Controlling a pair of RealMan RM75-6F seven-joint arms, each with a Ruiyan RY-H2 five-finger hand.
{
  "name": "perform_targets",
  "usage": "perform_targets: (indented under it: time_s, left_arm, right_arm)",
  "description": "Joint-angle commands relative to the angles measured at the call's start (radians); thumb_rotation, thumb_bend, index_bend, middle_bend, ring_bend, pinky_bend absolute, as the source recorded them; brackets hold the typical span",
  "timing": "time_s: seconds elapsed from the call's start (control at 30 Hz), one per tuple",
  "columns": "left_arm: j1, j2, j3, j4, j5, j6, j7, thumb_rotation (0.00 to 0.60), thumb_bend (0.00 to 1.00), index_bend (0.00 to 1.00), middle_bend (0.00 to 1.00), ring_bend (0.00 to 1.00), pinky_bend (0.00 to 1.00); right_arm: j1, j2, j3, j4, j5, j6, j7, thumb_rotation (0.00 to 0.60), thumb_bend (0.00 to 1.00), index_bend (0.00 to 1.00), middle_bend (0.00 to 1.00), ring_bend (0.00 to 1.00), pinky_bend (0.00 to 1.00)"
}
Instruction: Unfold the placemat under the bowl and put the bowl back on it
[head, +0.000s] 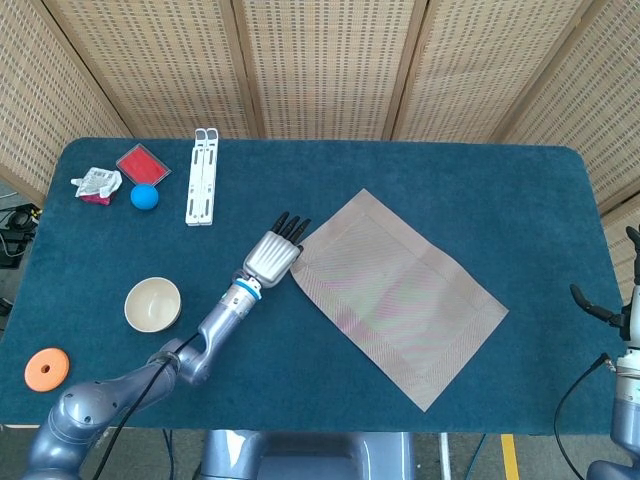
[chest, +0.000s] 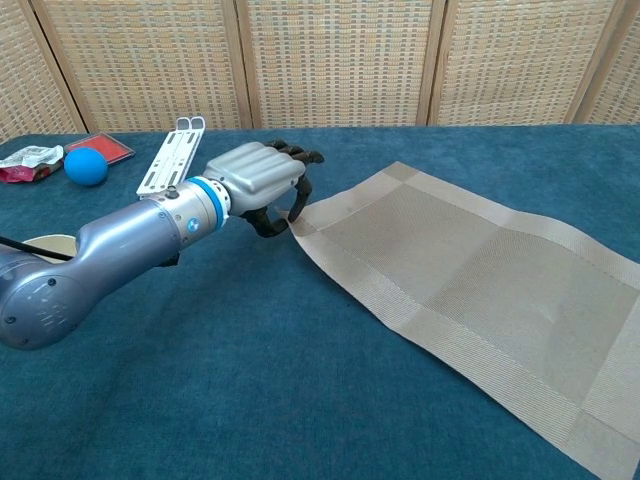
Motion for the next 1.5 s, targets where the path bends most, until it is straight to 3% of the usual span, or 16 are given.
perform_targets:
  time_s: [0.03, 0.47, 0.7, 0.97, 1.5]
  left_arm:
    - [0.039, 0.057, 0.016, -0.072, 0.016, 0.038, 0.011, 0.600, 0.51, 0.64, 0.00, 0.00, 0.00]
    - [0.163, 0.342, 0.140, -0.520, 0.075, 0.063, 0.089, 0.600, 0.52, 0.63, 0.00, 0.00, 0.00]
    - [0.194, 0.461, 0.223, -0.723, 0.166, 0.074, 0.103, 0.600, 0.52, 0.63, 0.00, 0.00, 0.00]
    - [0.212, 0.492, 0.285, -0.817, 0.282, 0.098, 0.079, 0.600, 0.52, 0.61, 0.00, 0.00, 0.00]
    - [0.207, 0.490, 0.337, -0.874, 0.405, 0.069, 0.014, 0.600, 0.52, 0.60, 0.00, 0.00, 0.00]
  right_arm:
    - [-0.002, 0.003, -0.002, -0.007, -0.005, 0.005, 0.001, 0.600, 0.35, 0.12, 0.00, 0.00, 0.00]
    - [-0.015, 0.016, -0.019, -0.058, -0.040, 0.043, -0.015, 0.600, 0.35, 0.12, 0.00, 0.00, 0.00]
    - [-0.024, 0.024, -0.027, -0.082, -0.058, 0.065, -0.021, 0.600, 0.35, 0.12, 0.00, 0.00, 0.00]
    - [-0.027, 0.030, -0.030, -0.092, -0.064, 0.073, -0.020, 0.600, 0.35, 0.12, 0.00, 0.00, 0.00]
    - [-0.027, 0.033, -0.028, -0.096, -0.060, 0.075, -0.014, 0.600, 0.35, 0.12, 0.00, 0.00, 0.00]
